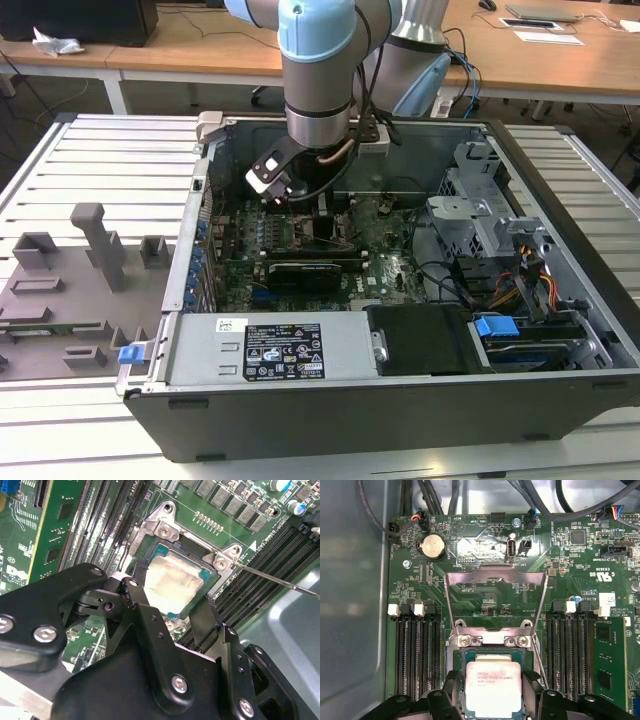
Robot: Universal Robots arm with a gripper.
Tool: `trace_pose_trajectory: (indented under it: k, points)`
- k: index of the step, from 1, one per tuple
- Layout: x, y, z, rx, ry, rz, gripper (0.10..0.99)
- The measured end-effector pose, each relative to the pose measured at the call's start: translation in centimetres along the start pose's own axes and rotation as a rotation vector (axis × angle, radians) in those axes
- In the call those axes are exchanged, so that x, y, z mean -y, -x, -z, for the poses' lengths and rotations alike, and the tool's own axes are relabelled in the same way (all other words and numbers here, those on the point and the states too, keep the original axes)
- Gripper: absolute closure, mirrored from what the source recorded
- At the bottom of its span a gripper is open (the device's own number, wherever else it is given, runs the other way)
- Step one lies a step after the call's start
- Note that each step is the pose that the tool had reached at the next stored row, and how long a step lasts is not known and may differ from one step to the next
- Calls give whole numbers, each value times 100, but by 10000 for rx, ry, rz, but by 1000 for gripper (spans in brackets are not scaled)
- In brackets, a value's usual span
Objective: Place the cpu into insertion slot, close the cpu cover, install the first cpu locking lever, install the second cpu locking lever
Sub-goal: 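Place the cpu into insertion slot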
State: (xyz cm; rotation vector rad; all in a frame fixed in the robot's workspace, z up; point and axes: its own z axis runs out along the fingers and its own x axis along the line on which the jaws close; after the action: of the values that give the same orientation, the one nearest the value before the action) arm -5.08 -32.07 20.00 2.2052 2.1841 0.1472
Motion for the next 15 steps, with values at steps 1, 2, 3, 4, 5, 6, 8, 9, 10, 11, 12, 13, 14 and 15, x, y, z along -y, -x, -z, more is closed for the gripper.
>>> trace_pose_trajectory:
  k: [1,2,3,4,5,6,8,9,10,11,12,13,14,15]
  points:
    - [0,0,2,4,0,0,471]
    - [-1,0,9,29,-1,4,471]
    - [-2,0,25,95,0,8,471]
    - [-3,-1,36,141,0,13,471]
    - [-4,-1,49,193,0,18,471]
    - [-5,-2,58,216,0,21,471]
    - [-5,-2,61,228,2,21,471]
    - [-5,-2,62,231,1,21,471]
    - [-5,-2,62,234,1,22,471]
    - [-5,-2,62,235,1,22,553]
    - [-5,-2,62,235,1,21,553]
    - [-5,-2,62,237,1,22,616]
    - [-5,-2,62,238,1,22,675]
    - [-5,-2,62,240,1,22,737]
